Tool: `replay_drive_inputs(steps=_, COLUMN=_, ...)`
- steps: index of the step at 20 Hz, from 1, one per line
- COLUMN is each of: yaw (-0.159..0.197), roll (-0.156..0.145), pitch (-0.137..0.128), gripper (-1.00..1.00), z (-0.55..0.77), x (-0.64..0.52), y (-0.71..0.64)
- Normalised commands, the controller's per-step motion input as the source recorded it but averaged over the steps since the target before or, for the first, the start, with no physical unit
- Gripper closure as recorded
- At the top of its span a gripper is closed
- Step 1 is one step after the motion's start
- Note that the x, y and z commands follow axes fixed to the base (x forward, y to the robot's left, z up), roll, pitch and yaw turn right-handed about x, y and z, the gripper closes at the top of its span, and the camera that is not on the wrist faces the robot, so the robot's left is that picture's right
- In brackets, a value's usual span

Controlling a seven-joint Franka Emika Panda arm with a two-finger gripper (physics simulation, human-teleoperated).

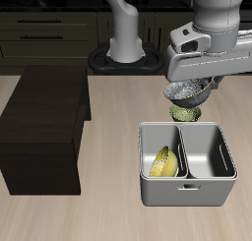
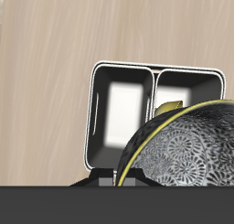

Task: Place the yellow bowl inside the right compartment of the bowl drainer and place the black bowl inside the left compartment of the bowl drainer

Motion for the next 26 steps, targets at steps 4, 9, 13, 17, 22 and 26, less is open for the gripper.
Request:
replay_drive_inputs(steps=4, yaw=-0.01, roll=0.02, pitch=0.013, gripper=1.0, z=-0.08, x=0.19, y=0.32)
replay_drive_inputs(steps=9, yaw=0.01, roll=0.021, pitch=0.045, gripper=1.0, z=-0.29, x=0.06, y=0.28)
replay_drive_inputs(steps=13, yaw=-0.013, roll=0.006, pitch=0.039, gripper=1.0, z=-0.23, x=0.06, y=0.21)
replay_drive_inputs(steps=17, yaw=0.016, roll=0.025, pitch=0.034, gripper=1.0, z=-0.32, x=0.01, y=0.18)
replay_drive_inputs(steps=22, yaw=0.021, roll=0.001, pitch=0.046, gripper=1.0, z=-0.33, x=0.07, y=0.07)
replay_drive_inputs(steps=26, yaw=0.039, roll=-0.01, pitch=0.023, gripper=1.0, z=-0.22, x=0.03, y=-0.03)
